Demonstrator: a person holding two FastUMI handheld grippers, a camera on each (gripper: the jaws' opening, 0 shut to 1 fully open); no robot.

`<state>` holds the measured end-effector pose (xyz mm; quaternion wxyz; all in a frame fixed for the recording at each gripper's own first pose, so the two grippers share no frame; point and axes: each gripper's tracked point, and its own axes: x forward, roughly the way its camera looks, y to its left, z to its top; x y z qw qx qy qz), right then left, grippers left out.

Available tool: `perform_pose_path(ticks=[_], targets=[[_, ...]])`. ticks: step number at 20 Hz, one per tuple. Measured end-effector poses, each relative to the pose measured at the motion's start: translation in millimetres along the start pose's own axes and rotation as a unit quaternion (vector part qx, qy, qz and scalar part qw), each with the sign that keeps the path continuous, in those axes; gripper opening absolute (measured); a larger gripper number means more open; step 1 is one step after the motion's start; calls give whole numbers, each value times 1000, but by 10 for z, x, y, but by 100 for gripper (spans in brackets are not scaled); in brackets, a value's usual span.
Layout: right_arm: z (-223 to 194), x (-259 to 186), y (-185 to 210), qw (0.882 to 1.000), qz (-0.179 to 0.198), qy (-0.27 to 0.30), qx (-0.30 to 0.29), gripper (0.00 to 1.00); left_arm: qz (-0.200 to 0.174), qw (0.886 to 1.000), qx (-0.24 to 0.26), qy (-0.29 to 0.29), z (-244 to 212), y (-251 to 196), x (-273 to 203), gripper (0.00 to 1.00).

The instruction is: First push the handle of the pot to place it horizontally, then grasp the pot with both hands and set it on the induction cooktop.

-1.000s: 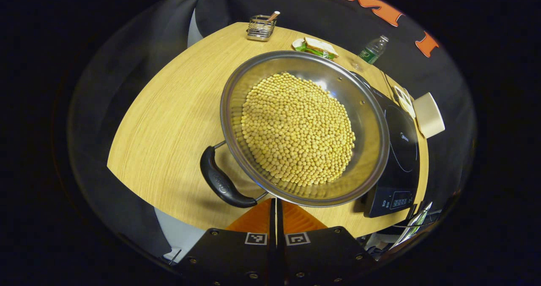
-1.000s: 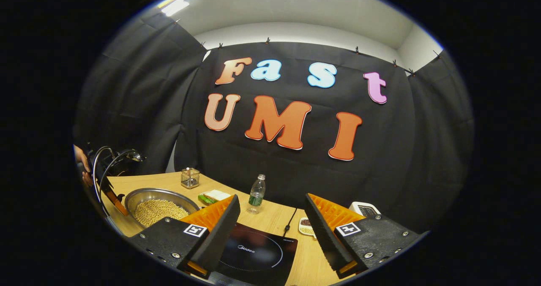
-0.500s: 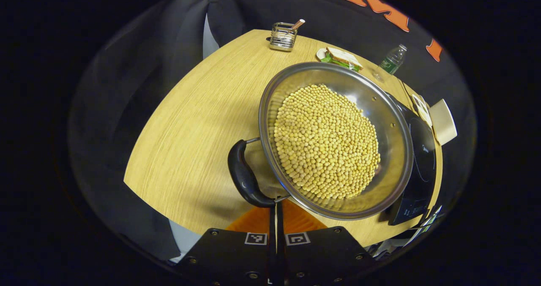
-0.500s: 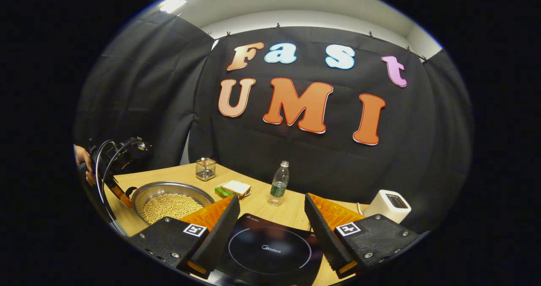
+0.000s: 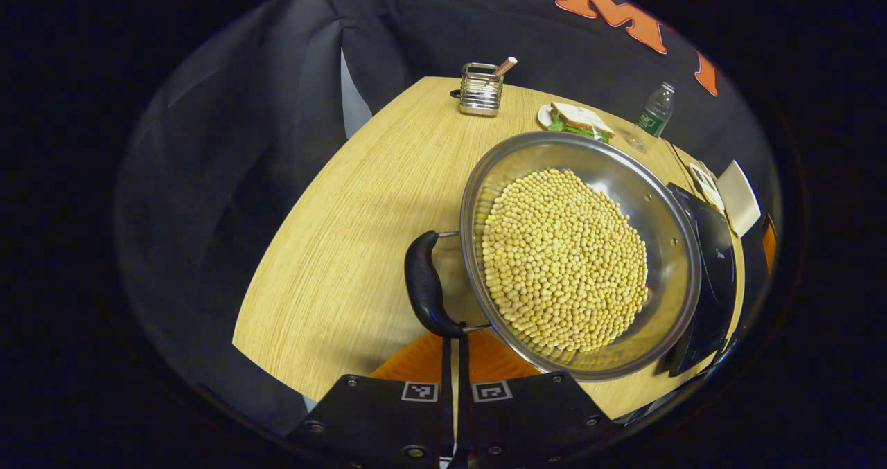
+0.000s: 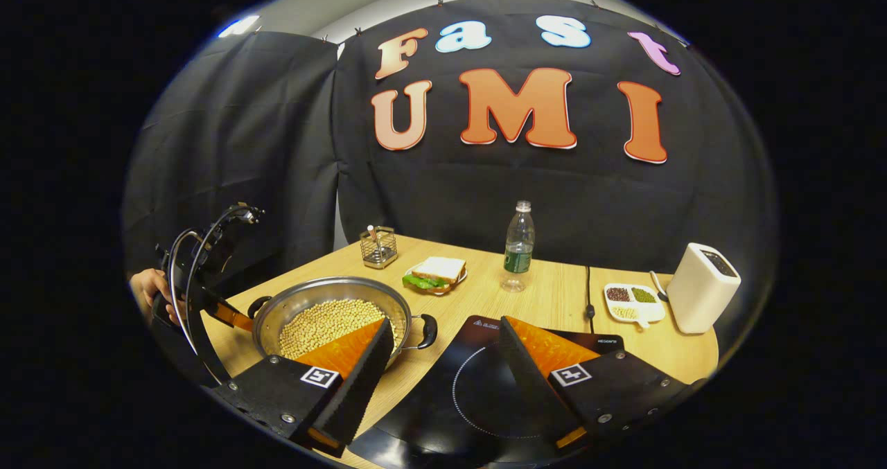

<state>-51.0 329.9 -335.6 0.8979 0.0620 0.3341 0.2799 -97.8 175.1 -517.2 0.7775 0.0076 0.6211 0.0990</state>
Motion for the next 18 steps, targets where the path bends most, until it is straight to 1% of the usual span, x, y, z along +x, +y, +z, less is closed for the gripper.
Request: perform_pose_path(ticks=[2,4,10,13,18], targets=[[-108,103,78,1000,1,23,11,95,13,1000,10,-19,83,79,46,3],[-186,192,164,999,5,43,22,96,15,999,18,-36,170,162,66,3],[-392,459,427,996,11,84,37,96,2,997,32,-76,367,249,166,3],[-448,553,520,994,7,98,48,95,0,995,38,-97,481,283,205,3],[-521,698,648,991,-7,120,53,95,2,993,43,-109,560,364,188,3]])
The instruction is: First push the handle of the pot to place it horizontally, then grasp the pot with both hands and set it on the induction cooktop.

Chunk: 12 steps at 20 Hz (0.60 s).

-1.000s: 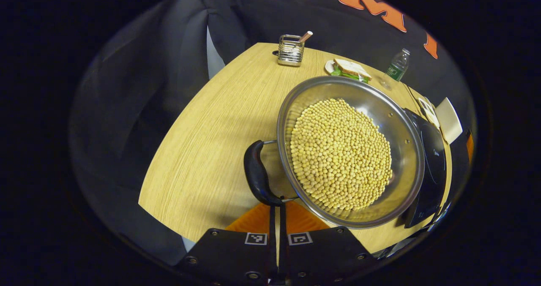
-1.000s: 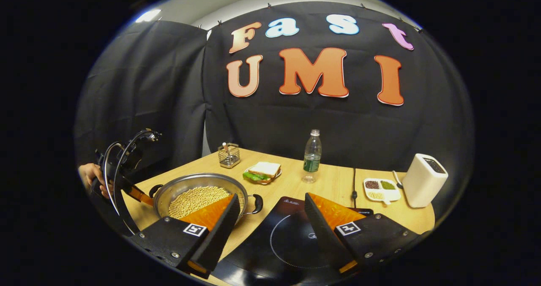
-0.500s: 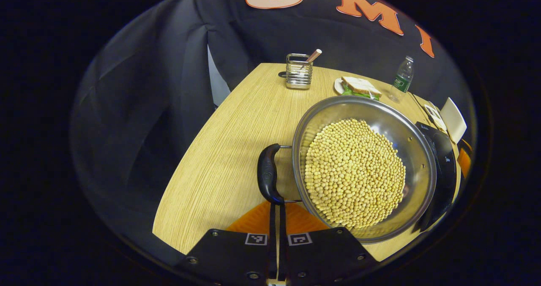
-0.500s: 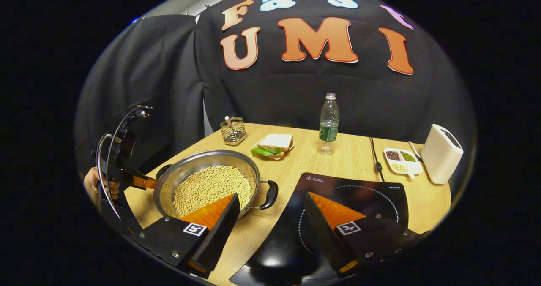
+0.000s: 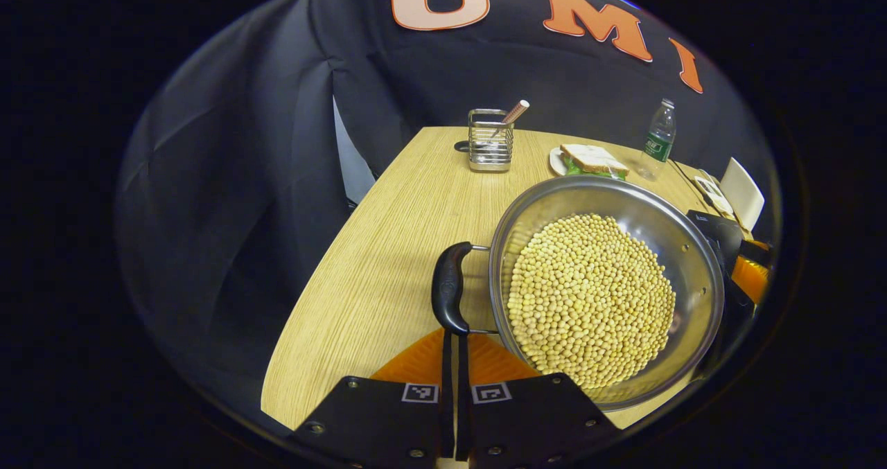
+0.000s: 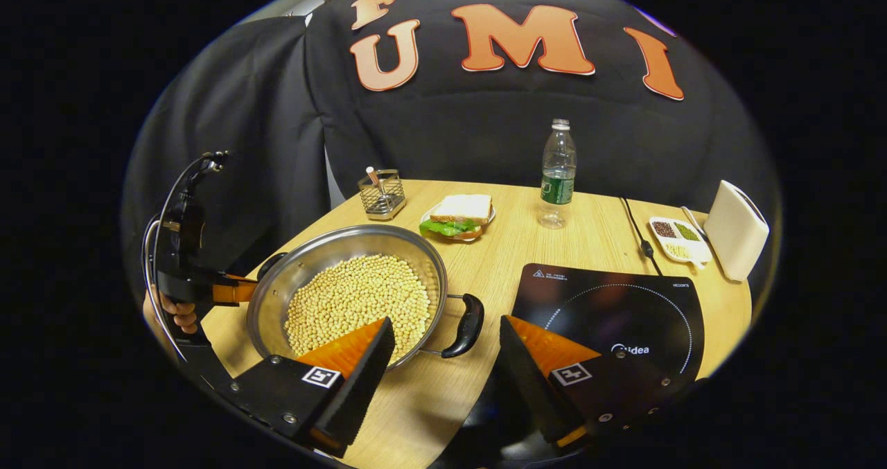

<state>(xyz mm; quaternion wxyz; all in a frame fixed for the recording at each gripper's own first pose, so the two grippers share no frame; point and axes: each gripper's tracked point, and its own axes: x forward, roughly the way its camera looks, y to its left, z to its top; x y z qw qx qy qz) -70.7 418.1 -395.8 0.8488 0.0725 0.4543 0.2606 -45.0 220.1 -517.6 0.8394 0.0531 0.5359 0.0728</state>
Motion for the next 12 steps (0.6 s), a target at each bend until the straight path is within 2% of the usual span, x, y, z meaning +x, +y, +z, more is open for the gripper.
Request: perform_pose_path(ticks=[1,4,5,8,11,12], targets=[[-9,23,14,1000,-3,4,2,95,-2,1000,0,0,13,4,-19,0],[-22,104,34,1000,-11,11,11,95,-5,1000,10,-11,35,51,-56,3],[-33,120,31,1000,-15,16,15,95,-3,1000,13,-16,50,74,-67,0],[-69,166,47,999,-22,25,14,94,3,998,23,-61,287,131,-190,4],[-87,234,83,999,-24,33,22,94,-13,994,20,-102,633,39,-345,12],[-84,262,108,999,-22,36,26,91,-21,994,21,-101,645,18,-317,35]])
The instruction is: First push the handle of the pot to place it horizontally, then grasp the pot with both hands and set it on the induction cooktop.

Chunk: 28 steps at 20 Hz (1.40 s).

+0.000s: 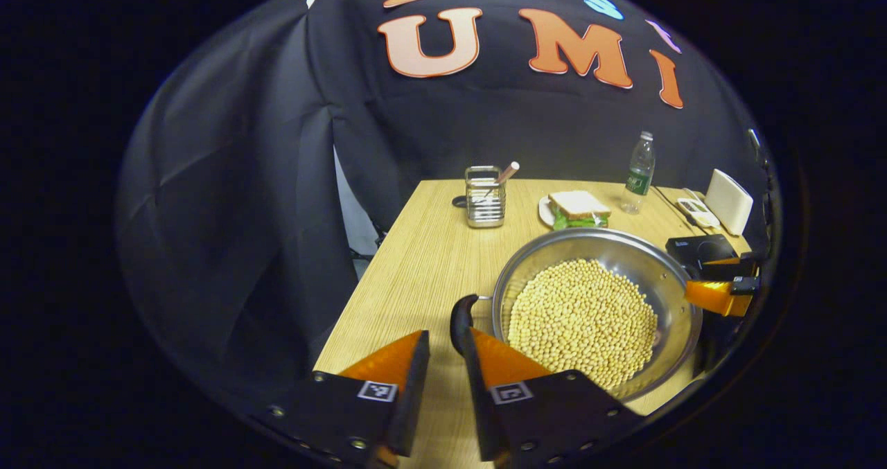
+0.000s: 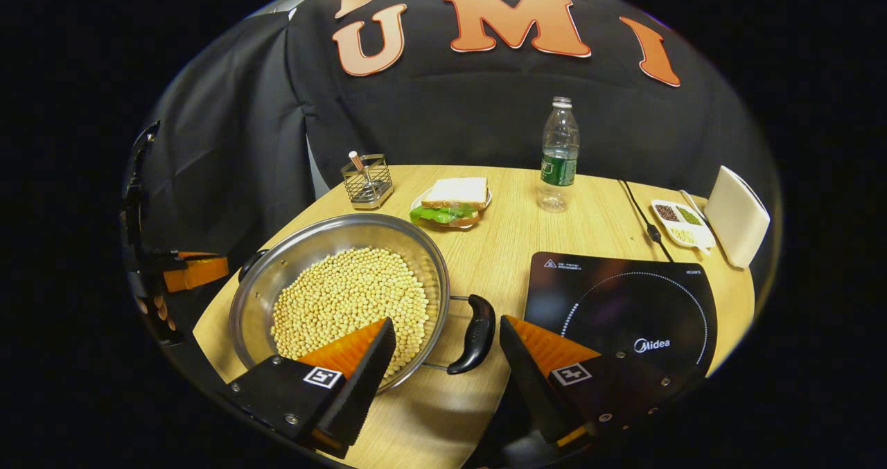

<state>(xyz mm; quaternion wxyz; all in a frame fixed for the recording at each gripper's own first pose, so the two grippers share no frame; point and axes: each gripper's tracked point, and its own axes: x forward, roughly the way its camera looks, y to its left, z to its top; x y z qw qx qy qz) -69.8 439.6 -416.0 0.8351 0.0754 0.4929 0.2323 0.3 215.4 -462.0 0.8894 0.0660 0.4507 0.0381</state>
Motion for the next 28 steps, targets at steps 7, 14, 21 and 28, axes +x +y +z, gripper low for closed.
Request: perform_pose_path(ticks=[7,14,21,28], targets=[[-84,180,-20,999,-19,25,12,93,-13,999,0,49,-155,-48,352,83],[-172,370,-15,998,-38,42,16,88,-25,996,-19,81,-349,-121,679,86],[-178,470,-45,998,-44,53,11,72,-37,996,-36,78,-423,-260,801,77],[-137,508,-35,997,-45,52,20,60,-11,998,-46,50,-421,-248,739,63]])
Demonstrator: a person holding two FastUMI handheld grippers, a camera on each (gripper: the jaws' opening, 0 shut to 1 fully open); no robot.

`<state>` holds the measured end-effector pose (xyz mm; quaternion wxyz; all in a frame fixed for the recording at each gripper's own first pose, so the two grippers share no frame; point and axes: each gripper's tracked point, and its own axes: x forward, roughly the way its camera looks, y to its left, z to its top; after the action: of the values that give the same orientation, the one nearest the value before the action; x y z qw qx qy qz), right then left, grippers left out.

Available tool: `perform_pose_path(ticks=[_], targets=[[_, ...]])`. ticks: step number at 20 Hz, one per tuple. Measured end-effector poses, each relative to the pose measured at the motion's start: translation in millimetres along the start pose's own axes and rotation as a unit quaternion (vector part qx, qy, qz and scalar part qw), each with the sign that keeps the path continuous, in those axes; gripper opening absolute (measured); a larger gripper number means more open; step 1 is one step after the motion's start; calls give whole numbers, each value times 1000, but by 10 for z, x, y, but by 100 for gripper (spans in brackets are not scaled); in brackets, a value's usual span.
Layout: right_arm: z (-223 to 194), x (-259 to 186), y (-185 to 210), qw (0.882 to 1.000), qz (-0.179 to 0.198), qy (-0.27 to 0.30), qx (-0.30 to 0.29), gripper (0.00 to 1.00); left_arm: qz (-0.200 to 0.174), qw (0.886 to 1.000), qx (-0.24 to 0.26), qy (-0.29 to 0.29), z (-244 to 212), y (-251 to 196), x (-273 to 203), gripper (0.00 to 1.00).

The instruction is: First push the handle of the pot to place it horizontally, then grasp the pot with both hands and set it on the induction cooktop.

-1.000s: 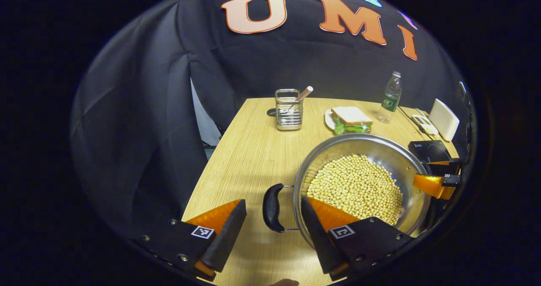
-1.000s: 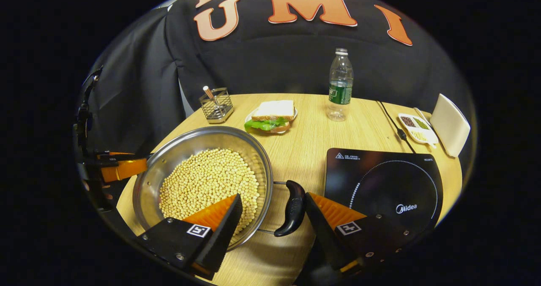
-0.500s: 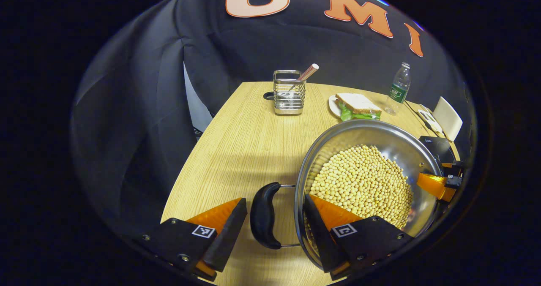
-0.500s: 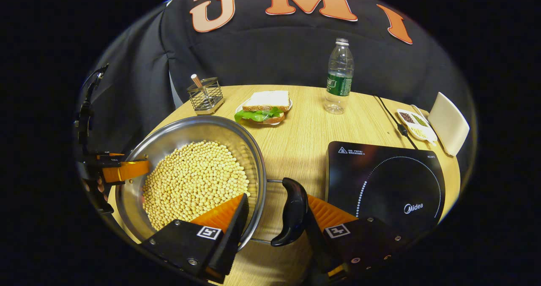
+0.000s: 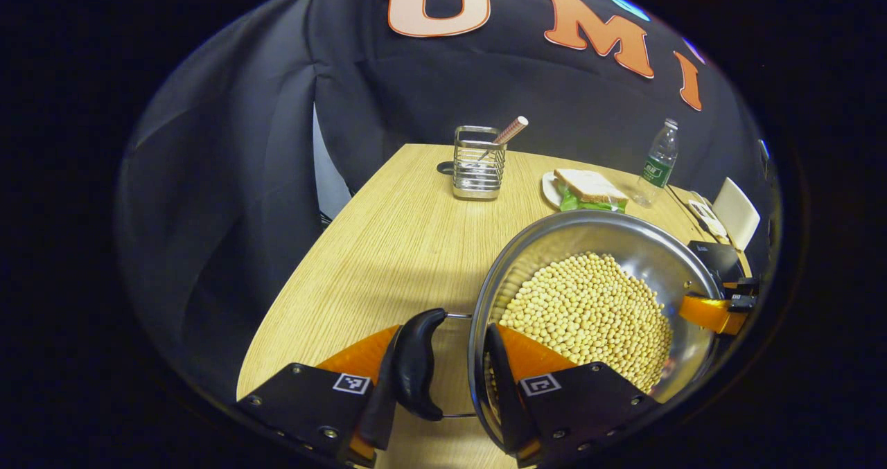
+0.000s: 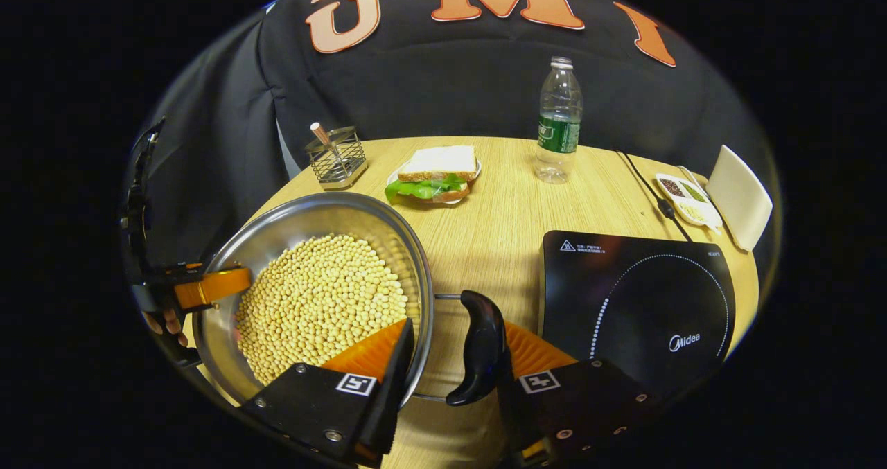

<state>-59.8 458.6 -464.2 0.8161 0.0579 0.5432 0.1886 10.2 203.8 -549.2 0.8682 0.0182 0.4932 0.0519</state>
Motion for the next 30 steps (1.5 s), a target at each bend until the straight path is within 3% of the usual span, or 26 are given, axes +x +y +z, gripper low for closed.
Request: perform_pose_path(ticks=[4,10,14,15,19,21,24,30], targets=[[-20,-135,-32,1000,-2,5,-7,54,16,1000,8,-21,25,7,-79,61],[168,-445,-227,999,-3,-31,-5,53,15,998,16,-60,222,57,-362,61],[259,-690,-454,999,-12,-53,-3,54,2,997,12,-82,363,143,-611,61],[272,-760,-514,998,-14,-59,-3,49,-2,996,12,-83,415,131,-756,59],[309,-963,-791,997,-23,-76,5,53,-15,995,21,-96,590,360,-1045,63],[309,-1056,-951,996,-28,-83,14,49,-22,994,31,-104,691,467,-1211,61],[323,-1165,-1223,994,-39,-93,28,53,-37,992,44,-115,873,650,-1460,60],[261,-1370,-1828,990,-73,-105,52,53,-74,987,64,-127,853,640,-1356,58]])
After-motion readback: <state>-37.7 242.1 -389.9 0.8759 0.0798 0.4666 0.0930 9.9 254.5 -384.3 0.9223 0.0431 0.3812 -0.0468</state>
